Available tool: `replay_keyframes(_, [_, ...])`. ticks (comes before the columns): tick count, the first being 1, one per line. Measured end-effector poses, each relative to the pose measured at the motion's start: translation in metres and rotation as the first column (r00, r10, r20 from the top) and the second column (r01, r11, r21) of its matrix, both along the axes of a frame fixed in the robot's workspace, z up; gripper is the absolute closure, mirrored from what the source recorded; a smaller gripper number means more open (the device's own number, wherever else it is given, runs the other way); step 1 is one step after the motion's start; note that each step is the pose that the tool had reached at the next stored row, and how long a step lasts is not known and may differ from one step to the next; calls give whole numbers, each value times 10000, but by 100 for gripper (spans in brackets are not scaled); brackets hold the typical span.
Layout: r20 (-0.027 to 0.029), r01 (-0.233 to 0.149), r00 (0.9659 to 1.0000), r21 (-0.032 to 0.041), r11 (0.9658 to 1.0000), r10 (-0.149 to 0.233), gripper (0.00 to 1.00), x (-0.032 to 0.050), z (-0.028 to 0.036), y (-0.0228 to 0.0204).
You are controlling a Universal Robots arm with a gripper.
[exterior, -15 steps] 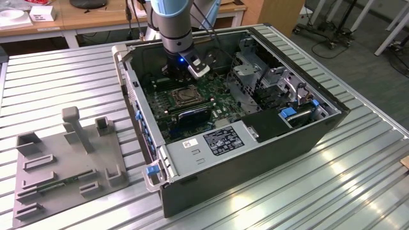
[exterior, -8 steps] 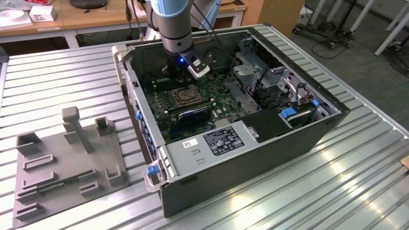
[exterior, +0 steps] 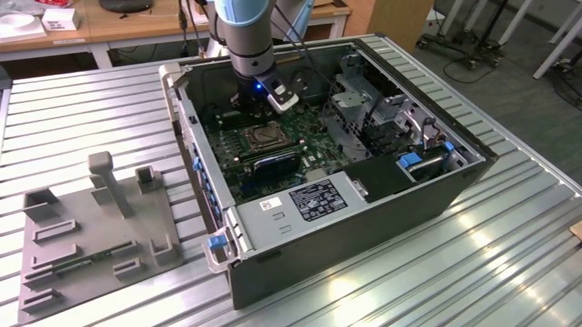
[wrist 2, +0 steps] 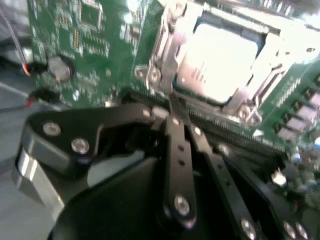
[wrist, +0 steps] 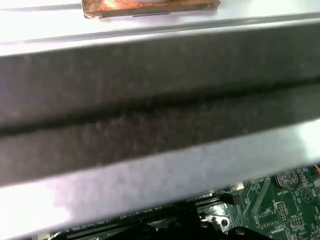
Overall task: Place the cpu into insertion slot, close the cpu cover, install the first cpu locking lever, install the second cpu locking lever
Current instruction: 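Install the first cpu locking lever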
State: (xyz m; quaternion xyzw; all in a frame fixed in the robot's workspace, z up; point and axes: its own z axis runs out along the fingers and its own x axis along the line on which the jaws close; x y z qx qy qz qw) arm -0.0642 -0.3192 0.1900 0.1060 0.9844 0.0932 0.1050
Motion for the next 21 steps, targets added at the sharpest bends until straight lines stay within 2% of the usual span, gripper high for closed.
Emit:
replay_keyframes(4, [-6, 0, 10000, -2, 10000, 0, 89, 3, 2, -1])
replay_keyframes(13, [-5, 1, 10000, 59, 10000, -1, 89, 69, 2, -1])
replay_keyframes(21, [-75, 2, 10000, 60, 10000, -1, 89, 77, 54, -1])
